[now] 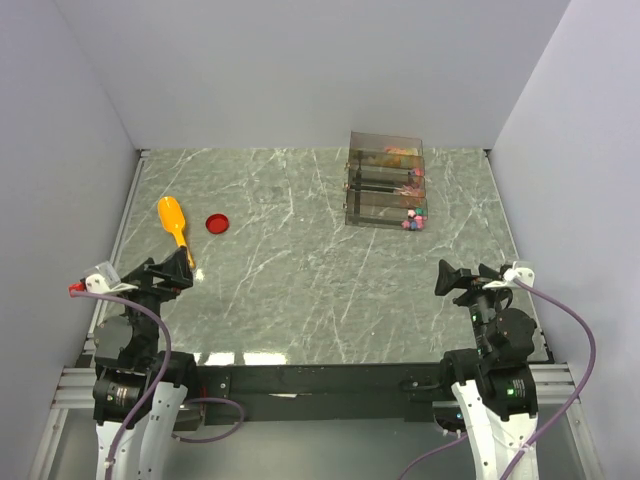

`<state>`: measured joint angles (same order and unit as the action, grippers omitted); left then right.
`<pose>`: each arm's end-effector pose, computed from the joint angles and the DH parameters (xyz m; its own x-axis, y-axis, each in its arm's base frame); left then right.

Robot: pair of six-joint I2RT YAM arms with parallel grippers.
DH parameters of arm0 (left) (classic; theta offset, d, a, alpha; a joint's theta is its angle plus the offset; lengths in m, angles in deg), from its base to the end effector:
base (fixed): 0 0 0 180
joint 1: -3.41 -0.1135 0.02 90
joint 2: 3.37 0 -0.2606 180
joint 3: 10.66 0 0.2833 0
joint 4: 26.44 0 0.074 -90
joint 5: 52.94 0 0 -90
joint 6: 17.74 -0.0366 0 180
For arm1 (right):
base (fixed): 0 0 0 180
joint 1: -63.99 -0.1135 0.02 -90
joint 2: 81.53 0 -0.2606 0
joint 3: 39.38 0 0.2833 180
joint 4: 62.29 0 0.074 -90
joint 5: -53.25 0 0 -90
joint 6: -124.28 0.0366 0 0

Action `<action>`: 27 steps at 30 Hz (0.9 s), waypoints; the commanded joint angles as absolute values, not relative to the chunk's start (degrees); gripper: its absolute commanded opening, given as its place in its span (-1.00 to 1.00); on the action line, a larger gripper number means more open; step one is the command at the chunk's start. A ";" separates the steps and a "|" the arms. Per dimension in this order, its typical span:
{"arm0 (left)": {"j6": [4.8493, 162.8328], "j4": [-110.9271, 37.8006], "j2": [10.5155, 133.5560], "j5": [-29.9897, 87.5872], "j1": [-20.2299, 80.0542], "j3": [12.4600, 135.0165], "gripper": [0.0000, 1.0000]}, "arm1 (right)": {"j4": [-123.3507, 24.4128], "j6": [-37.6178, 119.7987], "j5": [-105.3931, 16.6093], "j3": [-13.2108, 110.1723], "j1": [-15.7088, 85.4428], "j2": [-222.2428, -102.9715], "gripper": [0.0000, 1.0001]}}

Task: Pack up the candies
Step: Move the storage box to the center of the board.

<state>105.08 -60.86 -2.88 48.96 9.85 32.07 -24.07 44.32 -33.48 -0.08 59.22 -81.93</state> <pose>0.0783 -0.0012 0.3211 0.1642 -0.5523 -0.8174 -0.0051 0.8281 -0.5605 0.0903 0.0054 0.2945 0.0071 0.1752 -0.9845 -0.0278 0.9842 0.1750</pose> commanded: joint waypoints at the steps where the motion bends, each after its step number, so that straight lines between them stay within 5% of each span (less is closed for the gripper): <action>1: 106.45 -61.43 -11.46 52.00 9.48 33.91 0.99 | -25.98 46.48 -30.96 -0.35 58.54 -65.00 1.00; 13: 104.78 -56.42 -12.69 45.84 9.48 29.08 0.99 | -26.68 48.60 -28.76 2.63 58.63 -71.76 0.99; 27: 105.22 -58.44 -12.95 50.69 11.15 29.26 0.99 | -32.63 60.63 -31.03 15.38 58.46 -120.35 1.00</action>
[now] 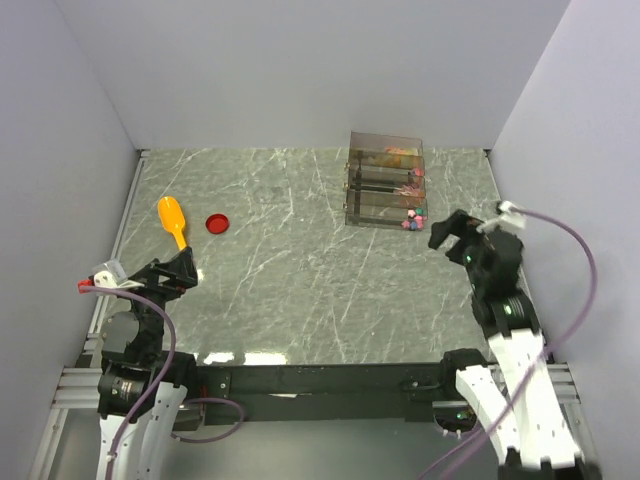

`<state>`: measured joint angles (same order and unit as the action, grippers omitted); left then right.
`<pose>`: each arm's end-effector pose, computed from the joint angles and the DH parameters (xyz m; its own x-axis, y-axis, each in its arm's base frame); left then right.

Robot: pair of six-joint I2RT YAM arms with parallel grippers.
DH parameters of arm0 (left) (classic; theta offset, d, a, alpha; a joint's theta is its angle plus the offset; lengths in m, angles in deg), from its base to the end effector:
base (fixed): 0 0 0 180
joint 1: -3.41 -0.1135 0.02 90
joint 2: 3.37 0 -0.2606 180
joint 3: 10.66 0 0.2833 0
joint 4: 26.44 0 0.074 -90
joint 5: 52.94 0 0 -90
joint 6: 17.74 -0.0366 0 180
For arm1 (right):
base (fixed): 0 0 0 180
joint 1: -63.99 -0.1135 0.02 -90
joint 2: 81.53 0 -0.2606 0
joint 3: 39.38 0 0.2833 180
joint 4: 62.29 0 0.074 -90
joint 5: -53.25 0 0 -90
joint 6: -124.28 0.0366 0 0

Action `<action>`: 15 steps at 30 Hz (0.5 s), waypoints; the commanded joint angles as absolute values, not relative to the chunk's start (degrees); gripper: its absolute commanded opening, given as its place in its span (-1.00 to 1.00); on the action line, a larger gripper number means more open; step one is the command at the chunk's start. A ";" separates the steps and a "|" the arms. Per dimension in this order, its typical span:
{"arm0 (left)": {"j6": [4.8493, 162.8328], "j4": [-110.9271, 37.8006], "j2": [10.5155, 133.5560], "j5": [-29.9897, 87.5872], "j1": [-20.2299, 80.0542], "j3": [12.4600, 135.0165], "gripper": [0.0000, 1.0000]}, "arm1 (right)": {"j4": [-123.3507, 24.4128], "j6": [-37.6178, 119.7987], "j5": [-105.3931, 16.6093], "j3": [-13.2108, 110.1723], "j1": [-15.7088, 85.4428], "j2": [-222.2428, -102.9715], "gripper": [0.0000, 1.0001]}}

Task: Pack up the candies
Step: Move the storage box to the center of the board.

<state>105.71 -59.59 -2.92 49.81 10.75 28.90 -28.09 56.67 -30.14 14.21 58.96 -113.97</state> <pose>0.0886 -0.0033 0.3056 0.1372 -0.5597 -0.8172 -0.0209 0.8232 -0.5673 0.1715 0.0109 0.3306 -0.1986 0.3624 -0.9106 0.1084 0.9316 0.3470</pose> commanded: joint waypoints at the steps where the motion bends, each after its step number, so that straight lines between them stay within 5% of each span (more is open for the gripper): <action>1: 105.13 -58.44 -12.86 50.60 11.41 29.17 0.99 | -34.05 60.64 -31.56 15.99 58.54 -124.90 0.99; 9: 104.78 -58.09 -12.95 50.24 12.38 28.82 0.99 | -43.20 58.10 -32.09 25.39 53.02 -149.88 0.99; 15: 104.52 -57.92 -12.78 50.16 12.47 28.64 0.99 | -46.72 57.48 -31.66 37.61 46.43 -168.52 0.79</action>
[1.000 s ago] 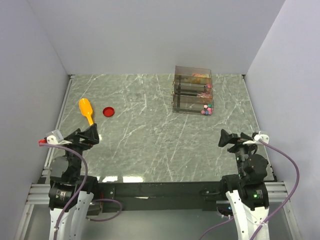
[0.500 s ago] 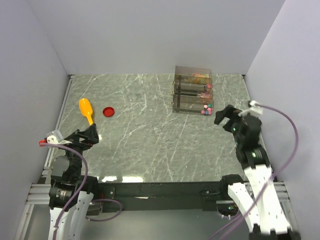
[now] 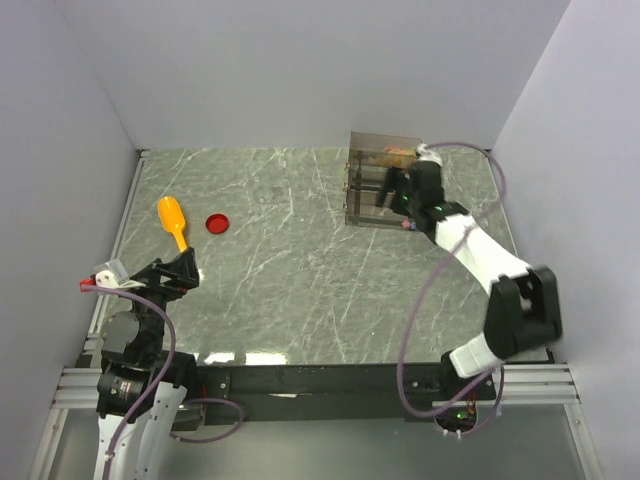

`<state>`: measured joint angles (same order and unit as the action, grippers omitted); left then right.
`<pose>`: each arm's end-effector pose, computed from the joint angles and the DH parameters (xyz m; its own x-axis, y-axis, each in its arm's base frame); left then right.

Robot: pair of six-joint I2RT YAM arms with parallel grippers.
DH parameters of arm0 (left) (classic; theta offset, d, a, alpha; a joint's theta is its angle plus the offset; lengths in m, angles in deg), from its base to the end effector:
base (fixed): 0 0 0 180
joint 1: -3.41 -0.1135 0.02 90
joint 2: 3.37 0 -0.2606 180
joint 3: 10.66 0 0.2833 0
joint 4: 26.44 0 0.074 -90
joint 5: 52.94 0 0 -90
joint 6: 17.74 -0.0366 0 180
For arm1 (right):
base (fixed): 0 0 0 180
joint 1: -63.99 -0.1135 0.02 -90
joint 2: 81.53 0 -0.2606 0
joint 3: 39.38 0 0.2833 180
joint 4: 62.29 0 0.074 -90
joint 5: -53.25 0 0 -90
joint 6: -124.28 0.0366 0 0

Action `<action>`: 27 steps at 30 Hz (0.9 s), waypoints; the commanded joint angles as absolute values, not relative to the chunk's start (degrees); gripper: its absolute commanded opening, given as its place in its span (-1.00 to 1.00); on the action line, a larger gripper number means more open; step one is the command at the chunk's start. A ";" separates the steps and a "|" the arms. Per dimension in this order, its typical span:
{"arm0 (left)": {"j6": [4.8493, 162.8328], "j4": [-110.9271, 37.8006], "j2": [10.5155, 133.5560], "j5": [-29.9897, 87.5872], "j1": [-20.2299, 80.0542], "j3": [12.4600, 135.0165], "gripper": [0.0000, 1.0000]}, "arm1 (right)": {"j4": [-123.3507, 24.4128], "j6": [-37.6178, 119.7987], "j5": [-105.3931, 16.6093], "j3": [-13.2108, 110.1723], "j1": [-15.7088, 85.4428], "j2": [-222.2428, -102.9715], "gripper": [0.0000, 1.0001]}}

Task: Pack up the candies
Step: Move the storage box to the center of the board.

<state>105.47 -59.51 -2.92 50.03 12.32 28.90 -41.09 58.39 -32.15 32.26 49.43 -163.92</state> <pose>0.0885 -0.0056 0.3058 0.1251 -0.5599 -0.8191 -0.0013 0.8255 -0.5644 0.3468 0.0870 0.2605 -0.5430 0.2797 -0.7918 0.0406 0.9506 0.3079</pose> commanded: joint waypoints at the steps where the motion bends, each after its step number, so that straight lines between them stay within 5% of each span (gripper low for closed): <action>1: 104.43 -57.92 -12.77 50.16 12.47 28.64 0.99 | -46.90 57.48 -31.04 40.93 45.72 -172.71 0.76; 9: 104.16 -58.00 -11.81 49.80 12.47 28.64 0.99 | -48.56 58.55 -24.89 56.76 41.67 -191.63 0.54; 19: 103.82 -57.83 -11.19 49.01 12.47 28.55 0.99 | -48.84 53.88 -26.20 69.85 40.53 -204.11 0.11; 27: 103.64 -58.00 -10.84 48.57 12.47 28.82 0.99 | -44.80 55.37 -25.33 73.83 40.53 -208.88 0.00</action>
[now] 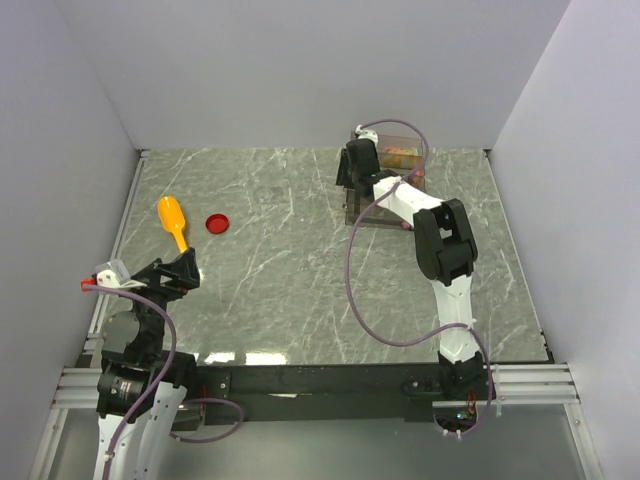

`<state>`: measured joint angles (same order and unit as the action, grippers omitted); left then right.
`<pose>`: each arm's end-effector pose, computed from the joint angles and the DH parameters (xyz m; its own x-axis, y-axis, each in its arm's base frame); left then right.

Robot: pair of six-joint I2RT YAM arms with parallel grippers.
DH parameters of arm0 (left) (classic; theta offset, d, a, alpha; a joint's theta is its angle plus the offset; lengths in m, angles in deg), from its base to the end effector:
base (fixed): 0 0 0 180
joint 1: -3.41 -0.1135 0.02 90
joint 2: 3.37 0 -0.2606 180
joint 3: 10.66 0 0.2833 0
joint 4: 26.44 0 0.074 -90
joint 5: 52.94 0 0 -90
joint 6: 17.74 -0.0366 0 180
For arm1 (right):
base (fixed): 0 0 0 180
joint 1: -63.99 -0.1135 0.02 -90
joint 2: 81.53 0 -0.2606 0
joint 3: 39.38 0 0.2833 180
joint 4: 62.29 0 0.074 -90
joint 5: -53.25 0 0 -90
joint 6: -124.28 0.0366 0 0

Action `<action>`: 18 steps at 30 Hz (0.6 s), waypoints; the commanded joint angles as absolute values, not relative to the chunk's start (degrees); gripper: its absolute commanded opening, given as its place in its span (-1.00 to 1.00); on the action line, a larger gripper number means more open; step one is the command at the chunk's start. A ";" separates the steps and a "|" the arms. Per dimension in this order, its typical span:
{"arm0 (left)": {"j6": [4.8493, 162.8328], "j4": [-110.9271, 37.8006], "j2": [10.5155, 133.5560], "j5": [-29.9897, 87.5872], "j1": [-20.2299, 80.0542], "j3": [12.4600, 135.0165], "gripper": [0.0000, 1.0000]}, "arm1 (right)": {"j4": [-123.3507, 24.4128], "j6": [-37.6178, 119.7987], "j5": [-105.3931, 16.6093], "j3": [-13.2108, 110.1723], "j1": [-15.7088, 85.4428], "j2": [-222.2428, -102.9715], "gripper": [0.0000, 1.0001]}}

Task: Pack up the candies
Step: Move the storage box to the center of the board.

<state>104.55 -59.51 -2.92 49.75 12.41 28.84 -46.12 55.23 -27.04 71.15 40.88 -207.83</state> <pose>0.0887 -0.0059 0.3055 0.1207 -0.5468 -0.8285 0.0016 0.8347 -0.5506 0.4994 0.2064 0.1883 -0.5457 0.1503 -0.8244 -0.0644 0.9734 0.2201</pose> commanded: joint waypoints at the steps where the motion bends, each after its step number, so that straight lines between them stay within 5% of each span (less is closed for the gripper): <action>1: 103.64 -58.18 -10.84 48.57 12.47 28.82 0.99 | -44.36 55.46 -25.24 74.44 40.61 -209.31 -0.05; 5: 103.64 -58.00 -10.93 48.40 12.47 28.82 0.99 | -43.82 54.06 -26.03 74.10 40.53 -208.97 -0.32; 9: 103.64 -58.44 -10.93 48.48 12.47 28.99 0.99 | -43.22 51.95 -26.38 72.34 40.00 -207.30 -1.00; 18: 103.55 -58.97 -11.28 48.57 12.47 29.34 0.99 | -45.40 44.04 -29.89 57.69 35.97 -196.07 -1.00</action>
